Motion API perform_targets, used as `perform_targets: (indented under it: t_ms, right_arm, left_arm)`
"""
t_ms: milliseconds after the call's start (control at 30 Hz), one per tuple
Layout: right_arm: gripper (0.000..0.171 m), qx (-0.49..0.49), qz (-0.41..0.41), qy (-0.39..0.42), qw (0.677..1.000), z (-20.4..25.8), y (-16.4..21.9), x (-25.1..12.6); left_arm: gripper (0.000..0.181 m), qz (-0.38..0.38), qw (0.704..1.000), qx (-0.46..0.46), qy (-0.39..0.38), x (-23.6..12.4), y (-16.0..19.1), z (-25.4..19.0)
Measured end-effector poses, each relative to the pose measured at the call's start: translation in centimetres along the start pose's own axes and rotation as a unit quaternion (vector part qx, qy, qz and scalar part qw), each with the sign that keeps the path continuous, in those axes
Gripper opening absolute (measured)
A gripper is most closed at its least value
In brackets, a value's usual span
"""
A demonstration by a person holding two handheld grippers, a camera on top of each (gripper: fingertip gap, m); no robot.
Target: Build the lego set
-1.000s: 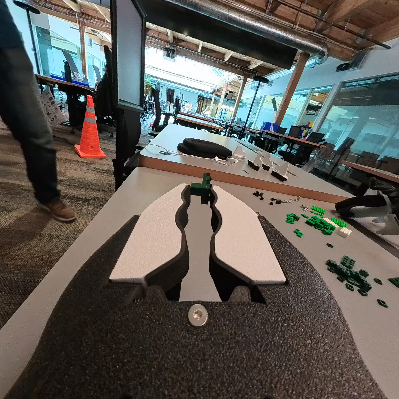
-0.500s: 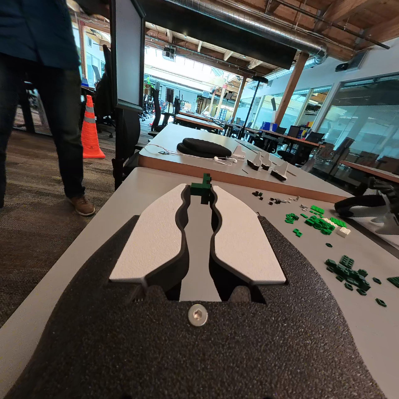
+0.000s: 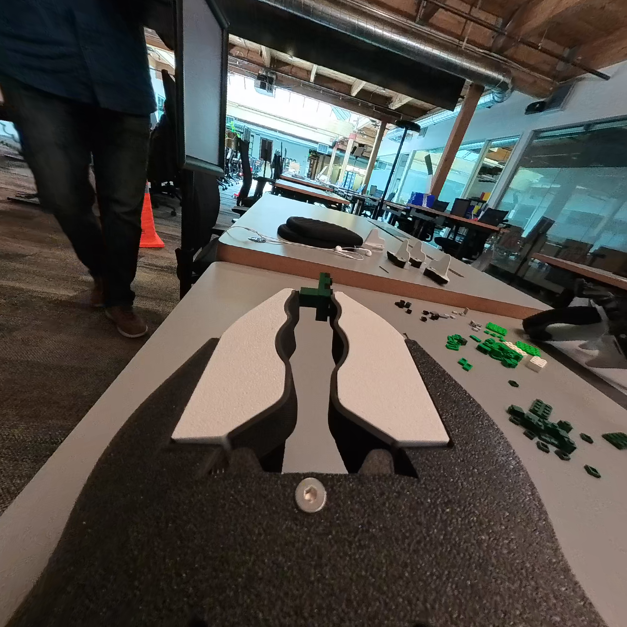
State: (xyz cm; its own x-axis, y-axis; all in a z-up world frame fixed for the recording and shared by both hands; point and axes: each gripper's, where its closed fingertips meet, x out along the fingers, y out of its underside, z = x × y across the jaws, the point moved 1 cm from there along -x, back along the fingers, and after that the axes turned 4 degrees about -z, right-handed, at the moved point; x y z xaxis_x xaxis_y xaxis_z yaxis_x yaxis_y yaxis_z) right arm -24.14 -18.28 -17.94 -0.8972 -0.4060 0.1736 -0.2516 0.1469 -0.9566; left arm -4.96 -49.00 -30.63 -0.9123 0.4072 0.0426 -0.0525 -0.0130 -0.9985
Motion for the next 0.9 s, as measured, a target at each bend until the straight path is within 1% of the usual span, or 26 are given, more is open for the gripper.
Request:
perform_targets:
  t_ms: [633, 733, 833, 900]
  right_arm:
    - [0.016, -0.007, 0.007, 0.002, 1.0, 0.0, 0.1, 0.1]
    - [0.016, -0.018, 0.033, 0.023, 0.999, -0.5, 0.8, 0.1]
    - [0.016, -0.041, 0.094, 0.062, 0.993, -1.6, 2.1, 0.1]
    - [0.016, -0.057, 0.129, 0.07, 0.988, -2.0, 3.0, 0.0]
  left_arm:
    - [0.048, -0.003, 1.0, -0.002, 0.0, -0.1, -0.1, -0.1]
    - [0.049, -0.004, 1.0, -0.003, -0.001, -0.1, -0.1, -0.1]
    - [0.049, -0.004, 1.0, -0.004, -0.001, -0.2, -0.1, 0.0]
    - [0.049, -0.004, 1.0, -0.004, -0.001, -0.2, -0.1, 0.0]
